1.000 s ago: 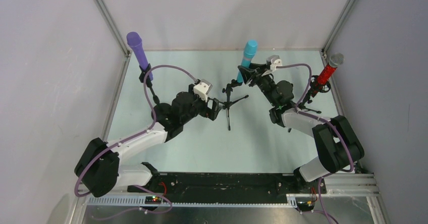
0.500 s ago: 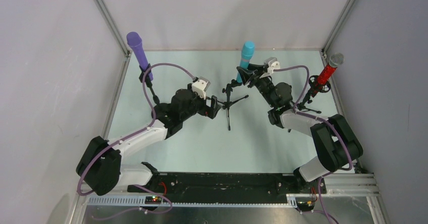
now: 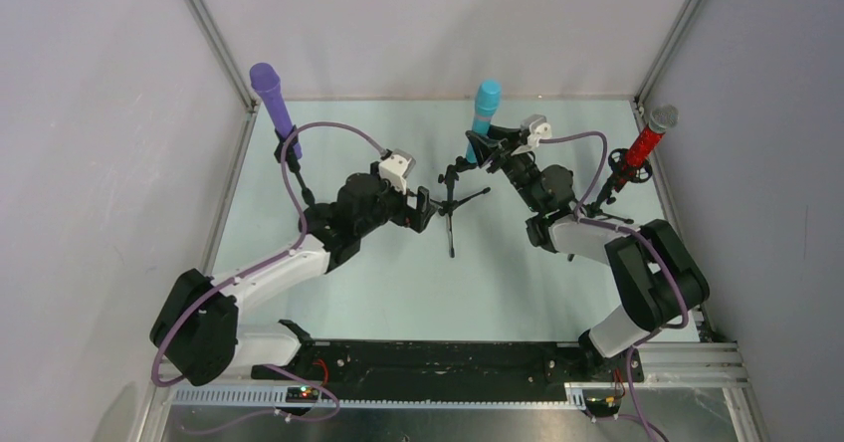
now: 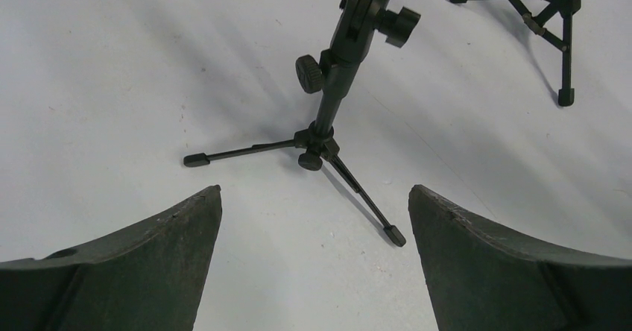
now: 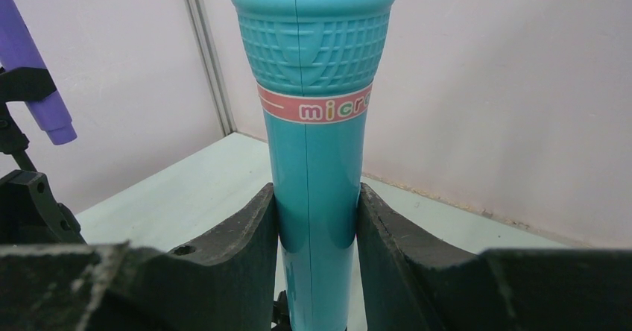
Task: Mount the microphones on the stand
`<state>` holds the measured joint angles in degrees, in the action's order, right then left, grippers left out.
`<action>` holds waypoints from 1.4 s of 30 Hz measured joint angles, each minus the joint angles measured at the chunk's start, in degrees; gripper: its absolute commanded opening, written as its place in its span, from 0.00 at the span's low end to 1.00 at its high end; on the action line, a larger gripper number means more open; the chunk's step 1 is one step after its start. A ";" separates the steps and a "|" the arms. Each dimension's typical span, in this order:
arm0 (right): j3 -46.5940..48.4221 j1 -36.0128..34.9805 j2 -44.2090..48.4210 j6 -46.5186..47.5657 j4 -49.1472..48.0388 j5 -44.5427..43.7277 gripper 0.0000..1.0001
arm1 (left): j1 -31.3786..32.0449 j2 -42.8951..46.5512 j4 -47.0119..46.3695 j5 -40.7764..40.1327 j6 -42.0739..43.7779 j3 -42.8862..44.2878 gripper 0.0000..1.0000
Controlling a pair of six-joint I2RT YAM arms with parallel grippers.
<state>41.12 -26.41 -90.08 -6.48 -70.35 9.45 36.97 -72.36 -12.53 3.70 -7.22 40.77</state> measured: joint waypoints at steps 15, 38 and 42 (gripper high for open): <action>-0.22 -0.11 -2.95 -1.22 -4.96 -0.76 0.00 | 0.00 2.40 1.64 -0.02 4.20 1.60 0.98; -1.11 -0.44 -3.61 -1.18 -7.08 -1.44 0.00 | 0.00 2.71 2.43 0.63 5.31 6.38 0.98; -1.14 -0.61 -3.39 -0.87 -6.69 -1.60 0.00 | 0.00 2.71 2.45 0.63 5.33 6.51 0.98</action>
<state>39.99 -27.03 -93.47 -7.35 -77.03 7.86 36.97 -69.65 -10.09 4.34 -1.89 47.29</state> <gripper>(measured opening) 0.423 0.985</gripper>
